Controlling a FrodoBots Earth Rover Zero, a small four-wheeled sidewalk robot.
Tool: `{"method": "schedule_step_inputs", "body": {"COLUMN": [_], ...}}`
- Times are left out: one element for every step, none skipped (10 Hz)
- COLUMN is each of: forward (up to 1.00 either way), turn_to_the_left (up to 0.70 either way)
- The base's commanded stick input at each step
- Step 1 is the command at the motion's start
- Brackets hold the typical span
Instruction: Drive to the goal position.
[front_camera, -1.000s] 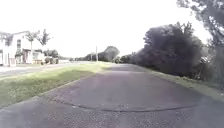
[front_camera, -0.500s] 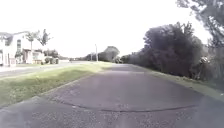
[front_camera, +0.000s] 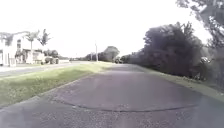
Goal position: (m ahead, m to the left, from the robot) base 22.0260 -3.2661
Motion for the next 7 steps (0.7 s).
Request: {"method": "schedule_step_inputs", "body": {"forward": [0.06, 0.06, 0.06, 0.06, 0.06, 0.05, 0.06], "turn_to_the_left": [0.00, 0.00, 0.00, 0.00, 0.00, 0.00, 0.00]}}
